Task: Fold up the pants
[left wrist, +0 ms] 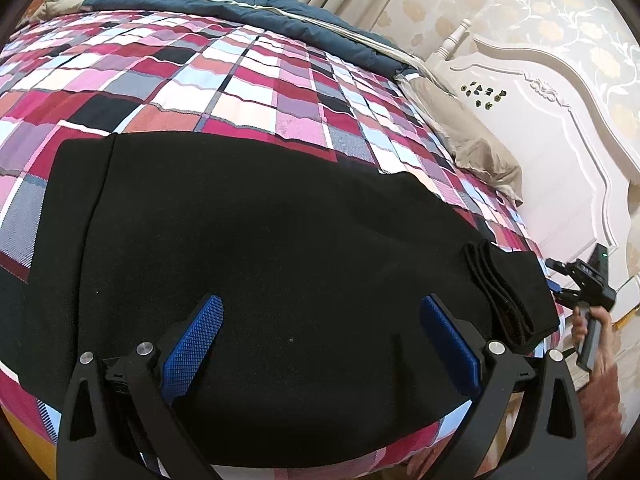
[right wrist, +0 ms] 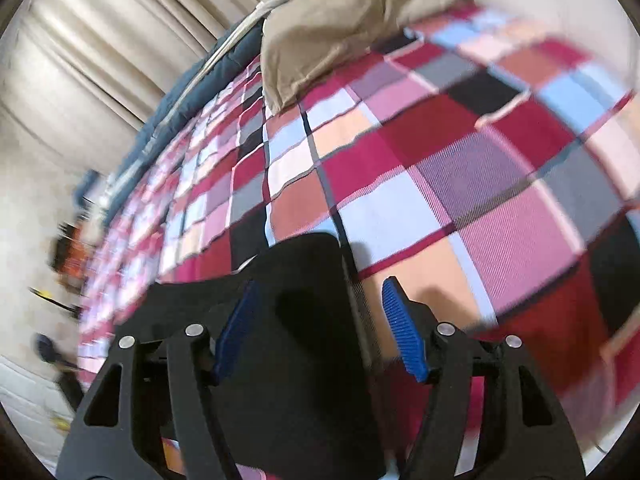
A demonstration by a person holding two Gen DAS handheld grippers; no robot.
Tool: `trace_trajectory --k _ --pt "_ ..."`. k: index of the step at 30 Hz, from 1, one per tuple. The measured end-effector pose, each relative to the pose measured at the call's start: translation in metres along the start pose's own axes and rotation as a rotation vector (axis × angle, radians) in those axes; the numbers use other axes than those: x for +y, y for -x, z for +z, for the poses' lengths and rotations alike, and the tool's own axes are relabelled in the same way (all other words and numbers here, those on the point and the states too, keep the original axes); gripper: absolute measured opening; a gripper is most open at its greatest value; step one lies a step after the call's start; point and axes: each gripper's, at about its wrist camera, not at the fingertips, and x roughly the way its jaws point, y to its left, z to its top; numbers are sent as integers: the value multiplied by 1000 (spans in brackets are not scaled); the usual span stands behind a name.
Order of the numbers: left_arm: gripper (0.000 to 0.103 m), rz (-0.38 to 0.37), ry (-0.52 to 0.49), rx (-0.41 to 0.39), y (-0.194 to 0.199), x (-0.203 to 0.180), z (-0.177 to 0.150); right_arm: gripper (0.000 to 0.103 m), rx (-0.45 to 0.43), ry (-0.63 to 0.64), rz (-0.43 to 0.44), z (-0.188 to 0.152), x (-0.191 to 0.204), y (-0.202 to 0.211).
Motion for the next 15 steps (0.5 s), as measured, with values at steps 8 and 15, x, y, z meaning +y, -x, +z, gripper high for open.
trace_trajectory --k 8,15 --pt "98 29 -19 12 -3 -5 0 31 119 -65 170 13 -20 -49" --pt "98 37 -32 14 -4 -6 -1 27 125 -128 244 12 -41 -56"
